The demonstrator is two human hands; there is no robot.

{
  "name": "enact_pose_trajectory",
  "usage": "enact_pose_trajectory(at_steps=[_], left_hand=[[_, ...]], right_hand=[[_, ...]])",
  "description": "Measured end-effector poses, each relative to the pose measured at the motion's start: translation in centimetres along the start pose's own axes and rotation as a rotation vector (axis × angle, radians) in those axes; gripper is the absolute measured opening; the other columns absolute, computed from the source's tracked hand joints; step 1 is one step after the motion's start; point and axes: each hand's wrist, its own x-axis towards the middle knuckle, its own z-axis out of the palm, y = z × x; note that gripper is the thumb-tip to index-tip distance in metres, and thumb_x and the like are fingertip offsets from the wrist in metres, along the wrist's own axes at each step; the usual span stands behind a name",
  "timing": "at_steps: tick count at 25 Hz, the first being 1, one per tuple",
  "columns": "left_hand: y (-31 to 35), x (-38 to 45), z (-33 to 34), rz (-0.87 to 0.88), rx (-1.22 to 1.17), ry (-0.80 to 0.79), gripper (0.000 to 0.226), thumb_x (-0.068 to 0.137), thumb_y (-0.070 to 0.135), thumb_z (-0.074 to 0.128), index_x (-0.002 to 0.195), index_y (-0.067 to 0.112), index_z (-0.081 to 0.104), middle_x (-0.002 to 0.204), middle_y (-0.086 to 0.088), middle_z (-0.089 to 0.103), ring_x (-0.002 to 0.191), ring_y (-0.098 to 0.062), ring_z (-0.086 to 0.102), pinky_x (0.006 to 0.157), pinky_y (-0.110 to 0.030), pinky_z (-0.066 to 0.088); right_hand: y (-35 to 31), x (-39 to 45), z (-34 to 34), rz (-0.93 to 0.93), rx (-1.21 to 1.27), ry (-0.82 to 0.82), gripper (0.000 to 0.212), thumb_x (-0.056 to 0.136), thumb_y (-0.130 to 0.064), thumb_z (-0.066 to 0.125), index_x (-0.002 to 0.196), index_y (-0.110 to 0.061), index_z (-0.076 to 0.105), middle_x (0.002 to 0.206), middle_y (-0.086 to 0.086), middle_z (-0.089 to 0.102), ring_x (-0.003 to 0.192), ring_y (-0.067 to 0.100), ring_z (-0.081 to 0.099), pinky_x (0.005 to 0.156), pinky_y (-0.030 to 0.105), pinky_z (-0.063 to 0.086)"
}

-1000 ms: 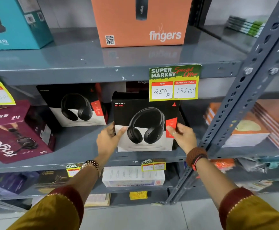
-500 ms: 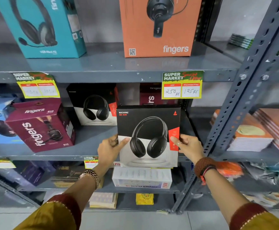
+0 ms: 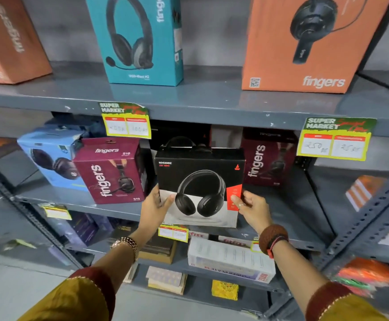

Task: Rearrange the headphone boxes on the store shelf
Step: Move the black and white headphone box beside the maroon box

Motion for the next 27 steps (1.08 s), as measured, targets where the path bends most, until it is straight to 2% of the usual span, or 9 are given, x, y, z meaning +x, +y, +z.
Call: enact_pose_trajectory(at_steps=[2,5,12,17,19,21,22,24,27], left_hand=[[-0.2,1.3,-1.2,-0.094,0.012,0.002,0.076,0.081,0.040,0.065,0.143,0.016,0.029,0.147,-0.005,0.043,0.135,-0.023,0.042,0.111,-0.044,0.036],[-0.6,3.5,-2.7,-0.141,-0.027,-0.043,0.093,0.075,0.047,0.068,0.147,0.017,0.017,0.154,-0.004,0.031,0.142,-0.024,0.031,0.115,-0.044,0.030],[-1.7,6.9,-3.7,-0.102,-0.056,-0.131,0.092,0.081,0.021,0.069,0.148,0.016,0.007,0.157,-0.001,0.022,0.145,-0.019,0.020,0.115,-0.034,0.021],[-2.4,7.6,-4.4,-0.099,-0.105,-0.191,0.090,0.083,0.017,0.066,0.149,0.017,0.005,0.158,-0.001,0.017,0.146,-0.019,0.016,0.119,-0.038,0.019],[-3.2,7.2,-5.0,-0.096,-0.170,-0.201,0.082,0.085,0.011,0.063,0.148,0.017,0.011,0.155,-0.001,0.025,0.144,-0.018,0.024,0.118,-0.038,0.023],[-4.4,6.4,-5.9,-0.090,-0.242,-0.216,0.074,0.086,0.004,0.060,0.147,0.015,0.018,0.154,-0.003,0.030,0.142,-0.018,0.030,0.117,-0.040,0.027],[-5.2,5.8,-6.4,-0.087,-0.253,-0.217,0.071,0.086,0.003,0.058,0.146,0.014,0.022,0.153,-0.003,0.032,0.141,-0.018,0.031,0.116,-0.038,0.028],[-7.2,4.6,-8.3,-0.108,-0.242,-0.202,0.065,0.087,0.006,0.058,0.144,0.015,0.027,0.149,-0.003,0.037,0.138,-0.018,0.035,0.114,-0.035,0.031],[-10.2,3.4,-12.2,-0.180,-0.235,-0.070,0.057,0.088,0.004,0.056,0.139,0.016,0.035,0.145,-0.006,0.045,0.135,-0.022,0.040,0.113,-0.040,0.033]], right_hand=[[-0.6,0.6,2.5,-0.001,0.053,-0.003,0.030,0.084,-0.024,0.064,0.113,-0.015,0.066,0.099,-0.002,0.071,0.093,0.014,0.067,0.092,0.036,0.053],[-1.4,2.0,5.7,0.019,0.102,-0.007,0.034,0.086,-0.018,0.061,0.119,-0.011,0.061,0.102,-0.001,0.067,0.095,0.014,0.063,0.095,0.033,0.049],[-2.0,4.4,9.1,0.055,0.176,0.067,0.038,0.088,-0.012,0.057,0.126,-0.010,0.055,0.108,0.000,0.064,0.102,0.017,0.060,0.094,0.028,0.045],[-2.4,4.4,10.0,0.079,0.120,0.092,0.039,0.090,-0.013,0.054,0.129,-0.007,0.050,0.114,0.004,0.061,0.103,0.015,0.057,0.077,0.002,0.046],[-2.1,4.0,10.2,0.131,0.079,0.093,0.043,0.090,-0.016,0.054,0.131,-0.006,0.048,0.123,0.007,0.060,0.111,0.020,0.057,0.088,0.015,0.045],[-1.5,3.2,10.9,0.279,0.017,0.162,0.051,0.089,-0.020,0.055,0.136,-0.004,0.041,0.138,0.013,0.051,0.126,0.028,0.048,0.106,0.035,0.038],[-1.1,2.4,11.4,0.378,-0.026,0.201,0.054,0.089,-0.021,0.056,0.137,-0.003,0.039,0.143,0.015,0.046,0.131,0.030,0.044,0.109,0.038,0.034],[-1.1,0.5,13.2,0.488,-0.107,0.225,0.050,0.088,-0.018,0.056,0.133,0.000,0.041,0.140,0.018,0.047,0.129,0.034,0.045,0.107,0.038,0.034],[-2.3,-2.0,17.0,0.457,-0.023,0.150,0.035,0.087,-0.010,0.056,0.120,0.000,0.053,0.124,0.019,0.059,0.115,0.033,0.054,0.094,0.032,0.041]])
